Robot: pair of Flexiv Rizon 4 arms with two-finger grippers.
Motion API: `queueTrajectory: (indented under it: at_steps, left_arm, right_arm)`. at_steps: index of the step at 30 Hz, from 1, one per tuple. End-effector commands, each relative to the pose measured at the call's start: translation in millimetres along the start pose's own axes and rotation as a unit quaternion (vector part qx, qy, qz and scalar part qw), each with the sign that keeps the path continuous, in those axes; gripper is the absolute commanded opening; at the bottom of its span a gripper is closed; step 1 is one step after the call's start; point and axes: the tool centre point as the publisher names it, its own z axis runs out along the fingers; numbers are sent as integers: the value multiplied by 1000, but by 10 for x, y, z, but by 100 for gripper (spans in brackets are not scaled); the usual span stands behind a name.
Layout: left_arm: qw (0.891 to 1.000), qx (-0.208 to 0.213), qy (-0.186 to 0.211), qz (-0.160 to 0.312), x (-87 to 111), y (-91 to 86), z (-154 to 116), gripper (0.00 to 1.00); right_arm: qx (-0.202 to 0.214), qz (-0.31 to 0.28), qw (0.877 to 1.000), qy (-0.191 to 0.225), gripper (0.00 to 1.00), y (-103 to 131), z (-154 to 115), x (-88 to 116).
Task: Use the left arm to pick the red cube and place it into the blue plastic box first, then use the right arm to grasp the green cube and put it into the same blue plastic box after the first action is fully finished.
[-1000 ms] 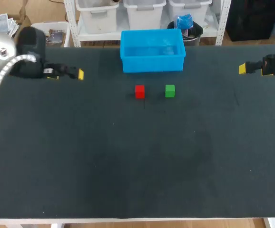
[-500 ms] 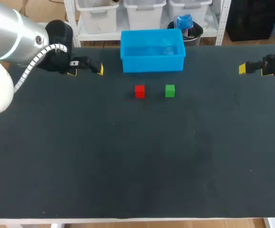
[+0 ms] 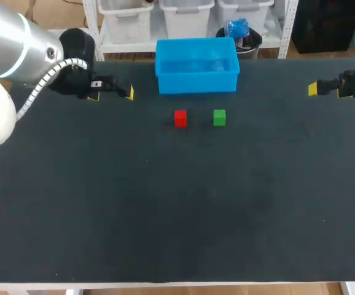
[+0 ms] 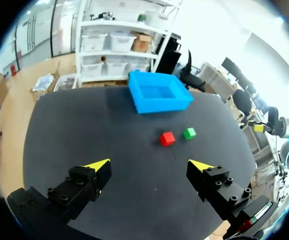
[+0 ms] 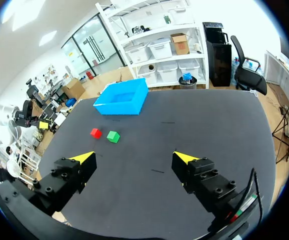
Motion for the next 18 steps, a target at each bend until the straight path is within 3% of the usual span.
queueTrajectory:
  at_steps: [1, 11, 18]
  left_arm:
    - [997, -67, 45, -1, -257, -252, 238, 100]
    - [987, -132, 94, -5, -402, -546, 653, 100]
    - [988, -126, 90, -12, -421, -576, 699, 100]
  right_arm:
    - [1, 0, 1000, 0, 100, 0, 4, -3]
    - [1, 0, 1000, 0, 100, 0, 4, -3]
    - [1, 0, 1000, 0, 100, 0, 4, -3]
